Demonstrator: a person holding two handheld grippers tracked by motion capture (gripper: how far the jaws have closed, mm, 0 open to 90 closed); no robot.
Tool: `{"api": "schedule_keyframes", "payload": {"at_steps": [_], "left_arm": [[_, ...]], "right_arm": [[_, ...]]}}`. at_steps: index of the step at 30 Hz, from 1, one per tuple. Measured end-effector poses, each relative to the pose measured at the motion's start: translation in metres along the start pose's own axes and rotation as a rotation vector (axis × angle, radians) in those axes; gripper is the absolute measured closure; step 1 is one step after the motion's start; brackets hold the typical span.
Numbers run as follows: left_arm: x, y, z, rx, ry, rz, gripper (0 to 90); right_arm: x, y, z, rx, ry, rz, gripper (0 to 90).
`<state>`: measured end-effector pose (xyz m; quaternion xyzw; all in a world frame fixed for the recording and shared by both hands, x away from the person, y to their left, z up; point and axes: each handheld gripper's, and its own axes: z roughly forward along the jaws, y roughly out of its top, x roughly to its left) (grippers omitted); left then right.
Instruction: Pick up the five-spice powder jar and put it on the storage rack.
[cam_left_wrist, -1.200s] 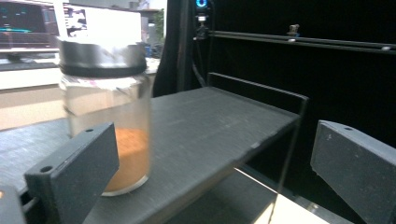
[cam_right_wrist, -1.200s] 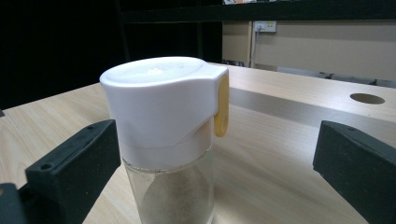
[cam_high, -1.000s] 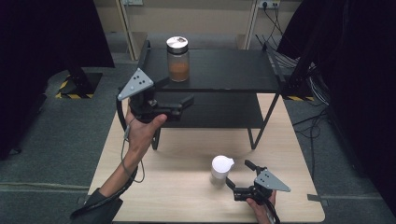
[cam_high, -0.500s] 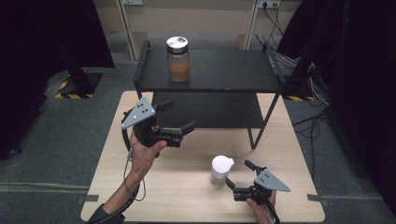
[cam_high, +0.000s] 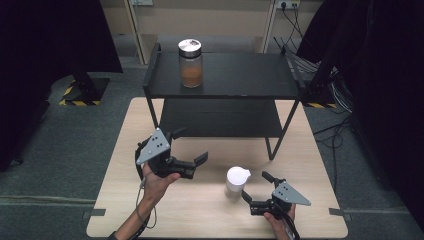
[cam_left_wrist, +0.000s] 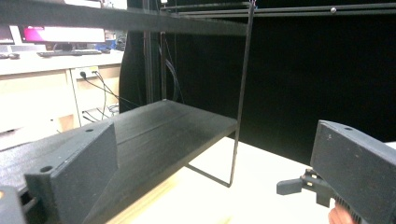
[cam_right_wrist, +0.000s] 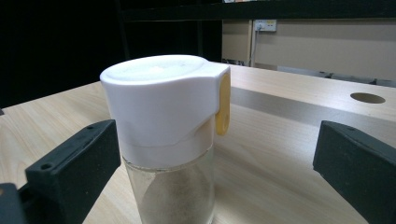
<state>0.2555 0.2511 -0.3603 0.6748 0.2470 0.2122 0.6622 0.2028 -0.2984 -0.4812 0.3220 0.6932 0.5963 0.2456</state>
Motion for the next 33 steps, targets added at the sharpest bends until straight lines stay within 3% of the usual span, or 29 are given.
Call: {"api": "schedule_keyframes", "payload": {"at_steps": [6, 9, 12, 18, 33], "left_arm": [[0.002, -0.027, 0.000, 0.010, -0.008, -0.026, 0.3], [0.004, -0.036, 0.002, 0.031, -0.005, -0.005, 0.3], [0.007, -0.045, 0.001, 0.022, -0.012, -0.023, 0.3], [0.007, -0.063, -0.003, 0.022, -0.015, -0.020, 0.3], [0.011, -0.095, -0.008, 0.062, -0.009, -0.037, 0.3]], "right_arm": [[0.000, 0.000, 0.000, -0.001, -0.001, 0.000, 0.8], [0.000, 0.000, 0.000, 0.002, 0.000, 0.000, 0.9], [0.000, 0.000, 0.000, 0.002, 0.000, -0.001, 0.9], [0.000, 0.000, 0.000, 0.001, 0.000, -0.001, 0.9], [0.000, 0.000, 0.001, 0.002, 0.005, -0.010, 0.9]]}}
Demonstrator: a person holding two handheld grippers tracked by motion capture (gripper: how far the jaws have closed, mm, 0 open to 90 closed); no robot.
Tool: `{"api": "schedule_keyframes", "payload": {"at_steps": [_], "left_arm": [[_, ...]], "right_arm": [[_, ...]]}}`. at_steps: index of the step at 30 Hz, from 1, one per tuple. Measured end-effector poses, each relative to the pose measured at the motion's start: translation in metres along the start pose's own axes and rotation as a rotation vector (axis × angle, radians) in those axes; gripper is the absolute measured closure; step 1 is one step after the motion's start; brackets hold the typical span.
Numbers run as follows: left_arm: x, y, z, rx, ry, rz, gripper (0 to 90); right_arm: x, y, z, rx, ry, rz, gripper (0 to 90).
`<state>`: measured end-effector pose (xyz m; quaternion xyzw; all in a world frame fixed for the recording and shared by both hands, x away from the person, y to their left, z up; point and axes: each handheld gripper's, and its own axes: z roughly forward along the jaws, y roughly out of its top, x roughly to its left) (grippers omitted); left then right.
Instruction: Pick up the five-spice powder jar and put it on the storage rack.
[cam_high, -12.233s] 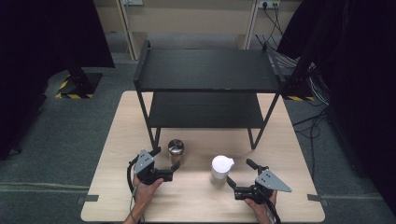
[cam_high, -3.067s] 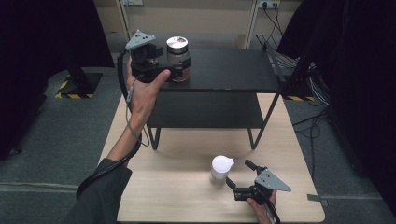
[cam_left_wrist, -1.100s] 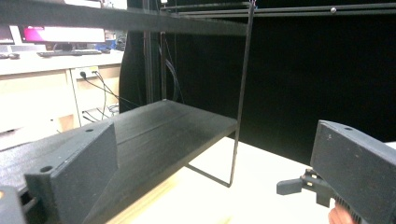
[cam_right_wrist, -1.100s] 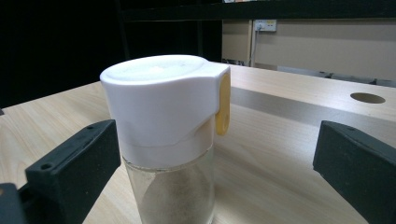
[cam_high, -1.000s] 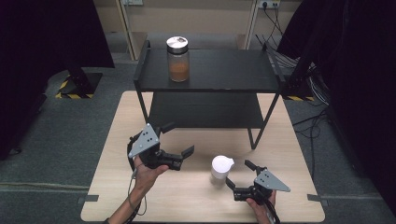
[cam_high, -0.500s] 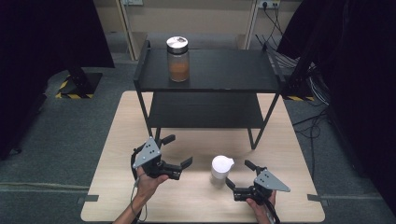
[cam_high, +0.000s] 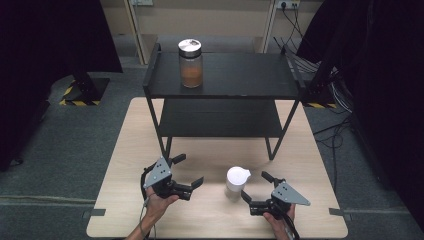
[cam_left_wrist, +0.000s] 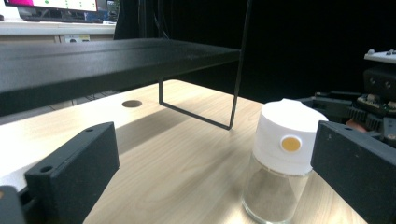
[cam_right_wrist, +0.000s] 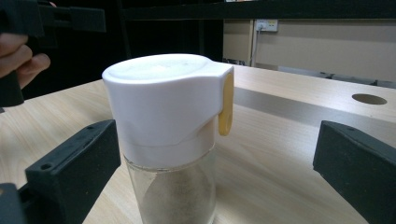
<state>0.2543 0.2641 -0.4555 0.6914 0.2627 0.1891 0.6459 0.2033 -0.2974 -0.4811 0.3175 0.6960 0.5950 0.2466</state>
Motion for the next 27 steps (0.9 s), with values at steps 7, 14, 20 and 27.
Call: {"api": "schedule_keyframes", "payload": {"at_steps": [7, 14, 20, 27], "left_arm": [[-0.002, -0.012, -0.002, 0.002, 0.010, -0.014, 0.3], [0.001, -0.021, -0.005, -0.010, 0.033, -0.041, 0.3], [0.001, -0.024, -0.004, -0.006, 0.029, -0.043, 0.3], [0.001, -0.027, -0.005, -0.021, 0.041, -0.055, 0.5]], "right_arm": [[0.001, 0.000, 0.000, 0.000, 0.003, -0.004, 0.9], [-0.001, 0.000, -0.002, -0.005, 0.006, 0.002, 0.9], [0.000, 0.000, 0.000, -0.003, 0.009, -0.003, 0.9], [-0.001, 0.000, 0.000, -0.004, 0.014, 0.002, 0.9]]}}
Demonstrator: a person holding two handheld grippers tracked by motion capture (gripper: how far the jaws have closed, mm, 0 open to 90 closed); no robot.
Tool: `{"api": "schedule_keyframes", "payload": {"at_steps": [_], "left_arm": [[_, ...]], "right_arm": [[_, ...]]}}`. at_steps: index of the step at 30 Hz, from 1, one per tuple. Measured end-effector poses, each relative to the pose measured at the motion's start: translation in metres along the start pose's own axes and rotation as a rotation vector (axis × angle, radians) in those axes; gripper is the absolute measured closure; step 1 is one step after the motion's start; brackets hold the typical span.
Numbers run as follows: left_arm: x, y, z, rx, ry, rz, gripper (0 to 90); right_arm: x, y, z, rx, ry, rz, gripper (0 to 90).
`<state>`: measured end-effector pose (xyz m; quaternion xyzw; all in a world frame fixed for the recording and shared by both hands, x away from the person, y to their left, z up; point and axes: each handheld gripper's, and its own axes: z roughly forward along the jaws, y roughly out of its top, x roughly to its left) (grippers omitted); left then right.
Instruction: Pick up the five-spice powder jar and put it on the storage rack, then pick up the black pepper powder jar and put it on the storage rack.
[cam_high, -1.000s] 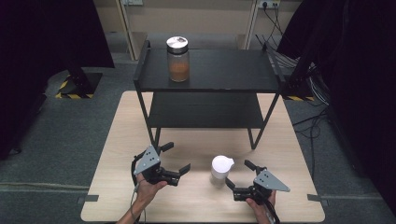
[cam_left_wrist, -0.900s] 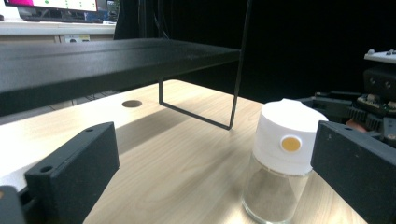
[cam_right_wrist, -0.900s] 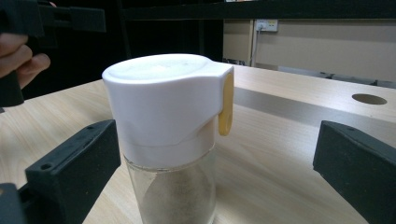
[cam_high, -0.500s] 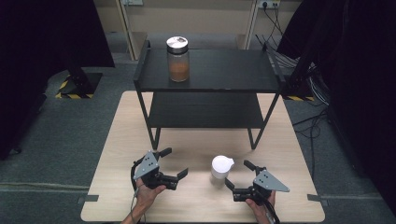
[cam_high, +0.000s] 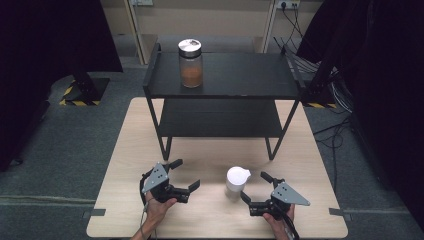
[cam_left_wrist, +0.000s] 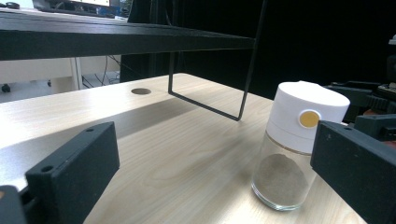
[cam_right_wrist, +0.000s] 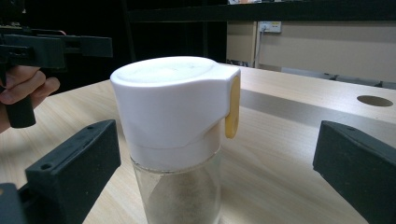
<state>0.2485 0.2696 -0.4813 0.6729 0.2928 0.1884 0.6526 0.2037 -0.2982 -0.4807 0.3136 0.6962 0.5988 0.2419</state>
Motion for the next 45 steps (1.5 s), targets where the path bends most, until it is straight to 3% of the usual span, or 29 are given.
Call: {"api": "schedule_keyframes", "payload": {"at_steps": [45], "left_arm": [[0.0002, -0.0021, -0.0023, -0.012, 0.012, -0.002, 0.5]], "right_arm": [[0.0041, -0.0006, 0.0035, 0.002, 0.000, -0.016, 0.9]]}}
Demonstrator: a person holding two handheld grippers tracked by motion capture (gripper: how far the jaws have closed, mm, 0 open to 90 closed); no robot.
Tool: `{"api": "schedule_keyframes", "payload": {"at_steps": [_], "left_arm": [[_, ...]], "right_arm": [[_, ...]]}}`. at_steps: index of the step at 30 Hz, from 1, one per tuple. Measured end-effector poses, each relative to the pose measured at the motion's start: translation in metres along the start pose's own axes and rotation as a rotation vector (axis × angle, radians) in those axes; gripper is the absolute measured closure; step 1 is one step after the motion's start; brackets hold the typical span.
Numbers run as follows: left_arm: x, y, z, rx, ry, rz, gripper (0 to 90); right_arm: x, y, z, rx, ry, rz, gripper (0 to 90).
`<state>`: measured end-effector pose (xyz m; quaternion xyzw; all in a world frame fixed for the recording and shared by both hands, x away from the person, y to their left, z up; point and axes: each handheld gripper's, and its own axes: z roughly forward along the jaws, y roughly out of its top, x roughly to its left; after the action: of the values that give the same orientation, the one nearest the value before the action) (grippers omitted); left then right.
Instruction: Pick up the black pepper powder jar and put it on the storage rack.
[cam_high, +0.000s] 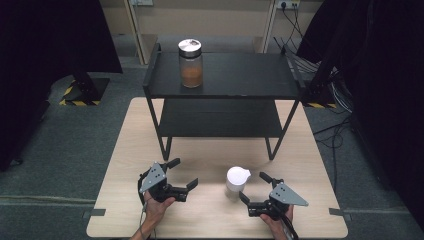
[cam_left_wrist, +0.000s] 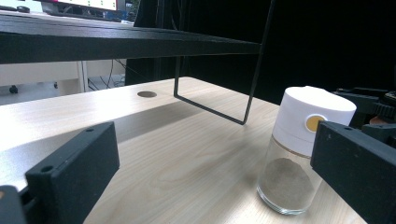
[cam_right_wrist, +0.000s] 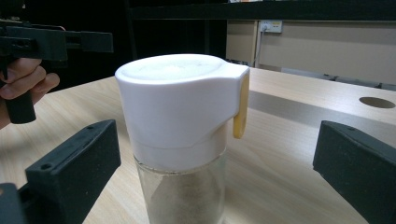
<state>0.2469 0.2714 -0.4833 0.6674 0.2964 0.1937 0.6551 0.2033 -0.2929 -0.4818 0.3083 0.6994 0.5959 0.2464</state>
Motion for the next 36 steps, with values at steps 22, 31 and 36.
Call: {"api": "schedule_keyframes", "payload": {"at_steps": [22, 31, 36], "left_arm": [[0.000, -0.001, 0.002, 0.010, -0.002, 0.001, 0.5], [0.000, -0.001, 0.002, 0.012, -0.002, -0.002, 0.5], [0.000, -0.001, 0.003, 0.013, -0.004, -0.001, 0.5]], "right_arm": [[0.003, -0.006, 0.029, 0.033, 0.055, 0.036, 1.6], [0.001, -0.008, 0.039, 0.049, 0.067, 0.044, 9.9], [0.000, -0.008, 0.043, 0.054, 0.069, 0.046, 14.7]]}}
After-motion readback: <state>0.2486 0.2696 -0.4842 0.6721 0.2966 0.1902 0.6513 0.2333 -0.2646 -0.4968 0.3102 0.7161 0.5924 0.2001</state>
